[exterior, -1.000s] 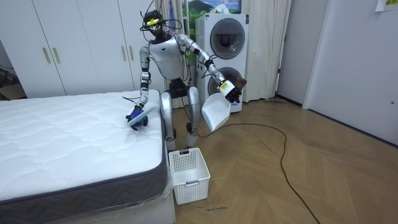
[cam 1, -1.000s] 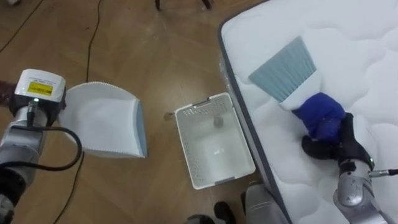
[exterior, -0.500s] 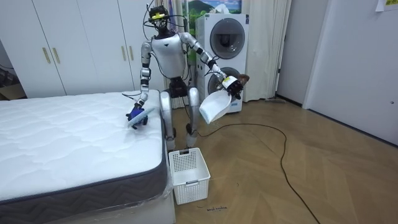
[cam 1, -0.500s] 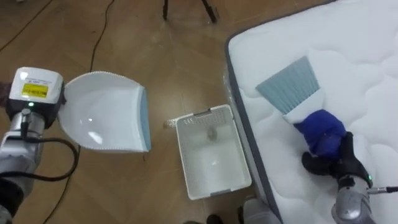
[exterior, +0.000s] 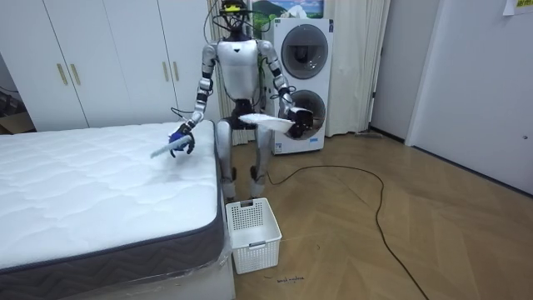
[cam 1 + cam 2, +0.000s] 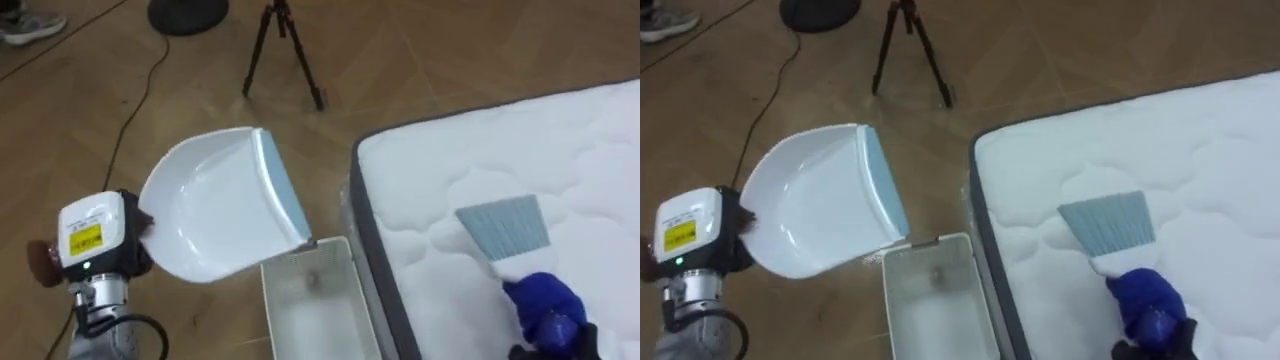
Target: Clean bed
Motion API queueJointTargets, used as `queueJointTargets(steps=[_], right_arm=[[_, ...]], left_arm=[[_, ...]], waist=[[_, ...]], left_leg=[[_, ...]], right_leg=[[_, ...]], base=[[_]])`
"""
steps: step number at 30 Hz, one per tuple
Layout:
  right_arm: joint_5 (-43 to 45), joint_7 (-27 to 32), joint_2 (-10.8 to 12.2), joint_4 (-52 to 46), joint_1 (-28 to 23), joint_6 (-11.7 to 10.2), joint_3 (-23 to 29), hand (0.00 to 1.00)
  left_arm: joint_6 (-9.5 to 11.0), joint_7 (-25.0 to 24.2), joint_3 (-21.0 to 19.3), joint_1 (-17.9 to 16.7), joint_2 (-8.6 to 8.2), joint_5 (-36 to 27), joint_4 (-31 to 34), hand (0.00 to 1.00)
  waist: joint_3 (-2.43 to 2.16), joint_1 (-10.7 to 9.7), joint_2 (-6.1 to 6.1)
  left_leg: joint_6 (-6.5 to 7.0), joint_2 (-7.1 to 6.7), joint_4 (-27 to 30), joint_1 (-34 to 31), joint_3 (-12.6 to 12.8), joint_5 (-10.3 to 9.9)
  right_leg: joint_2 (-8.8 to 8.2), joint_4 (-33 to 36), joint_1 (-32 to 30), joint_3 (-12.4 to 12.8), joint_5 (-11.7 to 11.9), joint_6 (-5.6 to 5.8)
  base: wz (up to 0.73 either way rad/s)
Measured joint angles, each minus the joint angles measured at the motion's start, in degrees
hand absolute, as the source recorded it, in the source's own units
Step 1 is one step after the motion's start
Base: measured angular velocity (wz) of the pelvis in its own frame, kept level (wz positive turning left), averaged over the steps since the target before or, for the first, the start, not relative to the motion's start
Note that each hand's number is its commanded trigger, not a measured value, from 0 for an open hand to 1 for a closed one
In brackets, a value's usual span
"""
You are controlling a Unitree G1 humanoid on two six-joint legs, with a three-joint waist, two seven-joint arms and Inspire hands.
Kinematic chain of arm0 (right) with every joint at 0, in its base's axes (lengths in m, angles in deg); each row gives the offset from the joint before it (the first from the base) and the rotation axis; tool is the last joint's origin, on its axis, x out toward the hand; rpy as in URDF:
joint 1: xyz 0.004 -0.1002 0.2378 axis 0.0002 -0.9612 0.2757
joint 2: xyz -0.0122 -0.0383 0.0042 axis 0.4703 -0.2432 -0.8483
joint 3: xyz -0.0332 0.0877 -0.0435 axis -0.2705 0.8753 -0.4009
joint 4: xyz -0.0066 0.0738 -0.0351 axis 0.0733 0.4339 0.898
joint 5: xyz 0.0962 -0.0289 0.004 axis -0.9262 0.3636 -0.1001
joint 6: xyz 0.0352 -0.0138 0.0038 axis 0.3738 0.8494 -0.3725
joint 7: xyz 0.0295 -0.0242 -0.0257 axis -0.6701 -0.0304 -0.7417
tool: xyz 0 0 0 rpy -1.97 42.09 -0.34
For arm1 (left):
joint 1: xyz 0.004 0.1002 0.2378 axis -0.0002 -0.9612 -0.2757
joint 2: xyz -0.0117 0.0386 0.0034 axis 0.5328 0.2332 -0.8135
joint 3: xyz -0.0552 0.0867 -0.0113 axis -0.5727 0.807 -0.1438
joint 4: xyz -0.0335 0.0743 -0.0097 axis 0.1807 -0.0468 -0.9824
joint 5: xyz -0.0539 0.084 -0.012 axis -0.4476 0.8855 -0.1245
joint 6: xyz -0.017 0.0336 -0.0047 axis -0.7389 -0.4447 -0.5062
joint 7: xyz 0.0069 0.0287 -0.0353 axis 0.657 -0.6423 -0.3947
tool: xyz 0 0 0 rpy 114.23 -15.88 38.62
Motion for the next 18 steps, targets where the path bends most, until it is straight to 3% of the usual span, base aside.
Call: queueJointTargets(steps=[3, 4, 6, 7, 8, 9, 10, 11, 13, 15, 17, 18], right_arm=[[1.09, -0.05, 1.16, -1.2, 1.04, 0.01, -0.24, 0.0], [1.62, -0.05, 1.66, -2.36, 1.21, 0.03, -0.45, 0.0], [2.52, -0.05, 2.22, -2.76, 2.03, -0.01, -1.23, 0.0], [2.37, -0.06, 2.68, -2.5, 2.34, 0.14, -1.27, 0.0], [2.33, -0.06, 2.65, -2.46, 1.95, 0.62, -1.2, 0.0], [2.33, -0.06, 2.6, -2.45, 1.86, 0.76, -1.14, 0.0], [2.1, -0.05, 2.56, -2.67, 1.89, 0.8, -1.21, 0.0], [1.9, -0.05, 2.57, -2.76, 2.0, 0.71, -1.27, 0.0], [1.41, -0.17, 2.6, -2.74, 3.65, 0.05, -2.53, 0.0], [1.31, -0.61, 2.65, -2.74, 4.29, -1.11, -3.18, 0.0], [0.52, -1.41, 2.67, -2.75, 5.25, -1.27, -4.17, 0.0], [0.53, -1.55, 2.67, -2.8, 5.25, -1.27, -4.28, 0.0]], left_arm=[[0.93, 0.79, -1.9, -2.64, -2.28, -3.45, 5.13, 1.0], [2.02, 0.81, -2.95, -2.75, -2.56, -4.09, 6.81, 1.0], [3.19, 1.12, -4.74, -2.92, -2.96, -4.26, 9.86, 1.0], [3.75, 1.31, -5.03, -2.91, -3.31, -4.33, 11.41, 1.0], [4.47, 1.31, -4.53, -2.92, -3.98, -4.31, 12.06, 1.0], [4.65, 1.29, -4.2, -3.11, -4.3, -4.33, 12.58, 1.0], [4.78, 1.19, -3.53, -3.78, -4.67, -5.5, 13.75, 1.0], [4.85, 0.95, -3.28, -3.77, -4.77, -6.23, 13.94, 1.0], [4.87, 0.53, -3.62, -3.78, -4.77, -10.86, 14.02, 1.0], [4.9, -0.09, -4.0, -3.57, -4.65, -13.16, 14.03, 1.0], [4.9, -1.91, -3.71, -3.19, -4.39, -14.48, 14.04, 1.0], [4.93, -2.43, -3.6, -3.22, -4.45, -14.41, 14.06, 1.0]], waist=[[0.2, 2.56, -0.42], [0.62, 3.62, -1.15], [0.49, 3.91, -1.45], [0.5, 4.39, -1.9], [0.19, 4.48, -2.4], [0.13, 4.83, -2.76], [0.09, 5.51, -3.58], [0.09, 6.0, -3.98], [0.24, 6.6, -4.98], [0.1, 6.53, -5.3], [0.37, 6.34, -5.77], [0.36, 6.39, -5.75]], left_leg=[[-0.03, 0.31, -1.33, 3.57, 0.3, -0.02], [-0.03, 0.38, -2.24, 4.53, 0.64, -0.02], [-0.05, 1.73, -3.86, 4.65, 3.85, 0.0], [-0.1, 3.07, -4.43, 4.58, 8.84, 0.04], [-0.14, 3.52, -5.53, 5.34, 13.15, 0.08], [-0.25, 3.58, -6.23, 5.9, 15.15, 0.18], [-0.39, 3.65, -7.25, 7.03, 19.84, 0.31], [-0.39, 3.72, -7.3, 7.42, 22.09, 0.31], [-0.39, 4.17, -7.02, 7.08, 27.71, 0.31], [-0.4, 4.65, -5.88, 5.59, 30.22, 0.31], [-0.5, 5.24, -3.23, 3.26, 29.99, 0.41], [-0.5, 5.6, -2.63, 2.75, 29.53, 0.41]], right_leg=[[-0.89, -0.96, 1.04, -7.26, 2.32, -1.2], [-0.81, -1.31, 0.81, -8.86, 3.36, -1.72], [-0.37, -4.05, 0.88, -12.97, 6.61, -2.57], [-1.11, -2.74, 0.87, -16.76, 6.66, -2.14], [-3.17, 2.74, 1.06, -19.01, 3.99, -0.37], [-4.3, 5.48, 1.43, -19.13, 2.69, 0.3], [-6.78, 9.66, 3.01, -19.21, 0.5, 1.41], [-7.89, 11.16, 4.03, -19.33, -0.29, 1.89], [-12.1, 10.82, 8.81, -20.27, -0.82, 3.07], [-13.76, 5.66, 12.64, -21.78, 0.45, 4.58], [-13.89, -1.58, 13.92, -23.53, -0.94, 6.93], [-13.84, -2.47, 13.89, -24.03, -1.21, 7.28]], base=[[-1.41], [-1.75], [-1.26], [-0.85], [-0.82], [-0.83], [-0.83], [-1.18], [-1.2], [-0.94], [-0.98], [-0.93]])
